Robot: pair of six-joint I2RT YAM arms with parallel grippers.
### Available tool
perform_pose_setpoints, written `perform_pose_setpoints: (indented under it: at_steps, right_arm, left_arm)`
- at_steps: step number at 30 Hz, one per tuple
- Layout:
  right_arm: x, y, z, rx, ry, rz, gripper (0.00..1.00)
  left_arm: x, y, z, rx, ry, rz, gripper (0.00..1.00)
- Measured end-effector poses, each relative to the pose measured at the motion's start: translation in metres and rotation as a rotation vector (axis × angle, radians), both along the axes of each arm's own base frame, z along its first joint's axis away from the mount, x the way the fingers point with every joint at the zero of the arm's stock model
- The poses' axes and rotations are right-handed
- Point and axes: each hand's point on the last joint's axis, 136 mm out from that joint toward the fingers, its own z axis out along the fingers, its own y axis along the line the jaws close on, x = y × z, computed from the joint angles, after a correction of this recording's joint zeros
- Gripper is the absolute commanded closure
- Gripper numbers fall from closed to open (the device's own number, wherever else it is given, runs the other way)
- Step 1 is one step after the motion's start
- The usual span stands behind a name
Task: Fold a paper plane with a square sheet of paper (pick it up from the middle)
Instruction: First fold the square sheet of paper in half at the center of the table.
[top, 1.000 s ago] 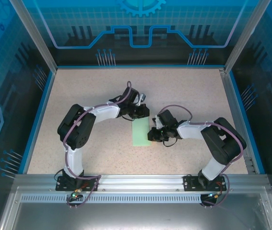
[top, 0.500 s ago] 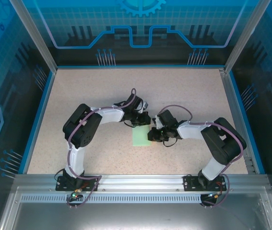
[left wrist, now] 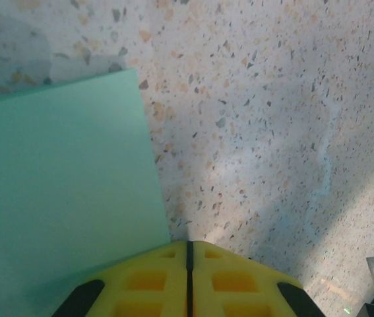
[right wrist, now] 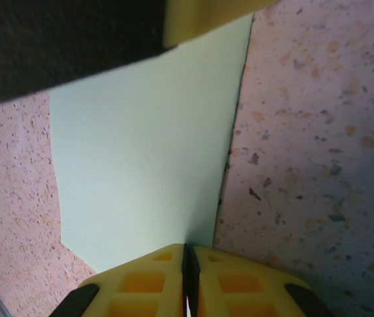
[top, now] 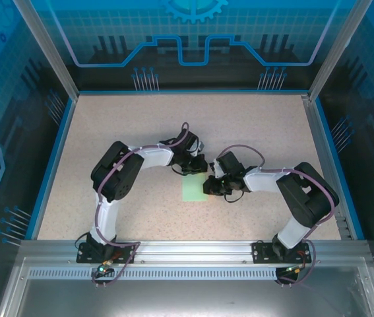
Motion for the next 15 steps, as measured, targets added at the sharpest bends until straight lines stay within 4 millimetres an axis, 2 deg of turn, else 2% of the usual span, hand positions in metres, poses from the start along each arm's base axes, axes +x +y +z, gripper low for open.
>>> perform_pose_setpoints:
  at_steps: [12,15]
  right_arm:
    - [-0.001,-0.001,-0.001,-0.001,-0.004,0.005,0.88]
    - [-0.001,-0.001,-0.001,-0.001,-0.004,0.005,0.88]
  left_arm:
    - [0.011,0.000,-0.001,-0.045,0.054,-0.023,0.88]
    - [0.023,0.002,0.000,-0.058,0.031,-0.017,0.88]
